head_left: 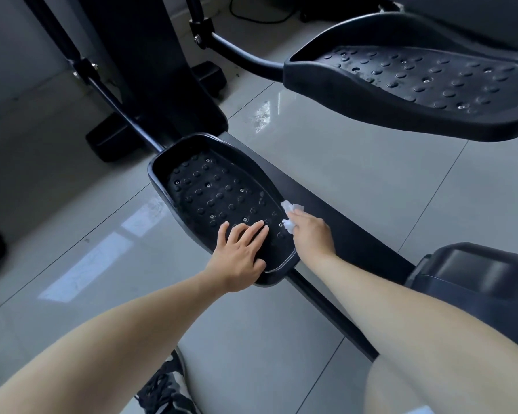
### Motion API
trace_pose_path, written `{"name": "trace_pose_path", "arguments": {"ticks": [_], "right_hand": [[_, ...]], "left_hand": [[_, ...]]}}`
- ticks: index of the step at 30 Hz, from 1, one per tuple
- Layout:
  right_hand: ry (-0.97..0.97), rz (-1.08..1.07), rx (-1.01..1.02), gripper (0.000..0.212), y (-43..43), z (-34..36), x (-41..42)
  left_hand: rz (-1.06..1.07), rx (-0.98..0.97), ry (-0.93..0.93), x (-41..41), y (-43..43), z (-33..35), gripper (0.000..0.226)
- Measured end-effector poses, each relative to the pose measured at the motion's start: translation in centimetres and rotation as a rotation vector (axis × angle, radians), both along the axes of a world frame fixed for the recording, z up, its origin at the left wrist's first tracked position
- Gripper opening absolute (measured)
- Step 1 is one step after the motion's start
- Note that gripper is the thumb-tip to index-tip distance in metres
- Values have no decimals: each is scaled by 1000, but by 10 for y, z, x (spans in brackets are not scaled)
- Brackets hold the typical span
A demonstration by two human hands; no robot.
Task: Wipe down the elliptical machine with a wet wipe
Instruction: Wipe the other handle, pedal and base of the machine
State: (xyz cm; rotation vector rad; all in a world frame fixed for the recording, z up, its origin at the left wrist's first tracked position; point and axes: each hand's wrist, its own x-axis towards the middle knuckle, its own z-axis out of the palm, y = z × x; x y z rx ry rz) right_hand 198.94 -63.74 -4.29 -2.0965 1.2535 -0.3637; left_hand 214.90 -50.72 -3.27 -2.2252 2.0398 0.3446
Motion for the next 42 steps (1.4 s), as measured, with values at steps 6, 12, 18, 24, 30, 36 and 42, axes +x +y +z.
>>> {"name": "trace_pose_path", "arguments": {"ticks": [6,12,18,24,30,36,42], "right_hand": [[13,74,16,26,47,2,-22],[-4,157,-67,26,94,5,-1],[-203,174,93,23,127,13,33],[-189,192,113,21,114,30,82],[32,305,68,14,100,28,70],[148,341,141,18,97,26,45],[151,348,387,16,71,42,36]], "left_hand": [[-32,0,113,16,4,7,76],[-11,-166,-23,42,37,19,62],[175,-195,-82,69,63,28,65],[136,-129,-37,79,69,35,62],[191,30,-65,70,65,44,65],[68,177,-169,83,59,62,63],[-126,137,-162,106,35,64,55]]}}
